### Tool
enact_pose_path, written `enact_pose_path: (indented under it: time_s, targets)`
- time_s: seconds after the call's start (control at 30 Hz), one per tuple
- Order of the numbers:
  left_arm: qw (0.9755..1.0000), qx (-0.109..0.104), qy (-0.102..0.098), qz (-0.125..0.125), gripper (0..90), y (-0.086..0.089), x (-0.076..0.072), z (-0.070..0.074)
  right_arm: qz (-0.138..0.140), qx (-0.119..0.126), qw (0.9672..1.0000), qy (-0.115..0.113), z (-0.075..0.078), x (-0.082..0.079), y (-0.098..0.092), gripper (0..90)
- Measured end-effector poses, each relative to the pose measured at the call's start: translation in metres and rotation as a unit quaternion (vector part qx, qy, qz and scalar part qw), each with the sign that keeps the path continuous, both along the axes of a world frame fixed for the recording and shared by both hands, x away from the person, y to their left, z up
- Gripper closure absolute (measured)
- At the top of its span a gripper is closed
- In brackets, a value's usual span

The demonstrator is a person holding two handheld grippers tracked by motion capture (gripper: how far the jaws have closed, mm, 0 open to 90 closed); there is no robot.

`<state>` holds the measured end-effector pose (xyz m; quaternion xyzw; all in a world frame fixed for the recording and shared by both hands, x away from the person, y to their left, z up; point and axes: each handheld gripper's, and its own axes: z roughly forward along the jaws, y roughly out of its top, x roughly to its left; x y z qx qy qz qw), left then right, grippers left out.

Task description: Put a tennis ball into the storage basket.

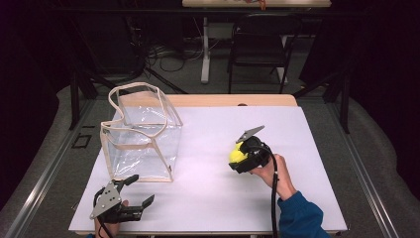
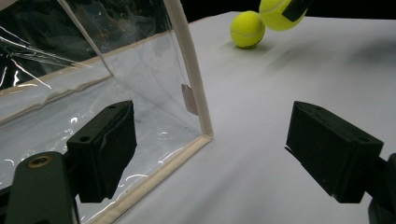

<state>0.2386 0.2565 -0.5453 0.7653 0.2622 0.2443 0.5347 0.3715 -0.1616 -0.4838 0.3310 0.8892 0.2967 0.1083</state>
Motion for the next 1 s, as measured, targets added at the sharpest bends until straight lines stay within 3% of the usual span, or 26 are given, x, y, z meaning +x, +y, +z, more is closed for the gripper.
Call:
enact_pose_path:
  time_s: [1.0]
  targets:
    - [1.0000,0.000,0.000,0.001,15.9,-0.001,0.000,0.000,0.031,0.001,0.9995,-0.007,0.008,0.011,0.024,26.0]
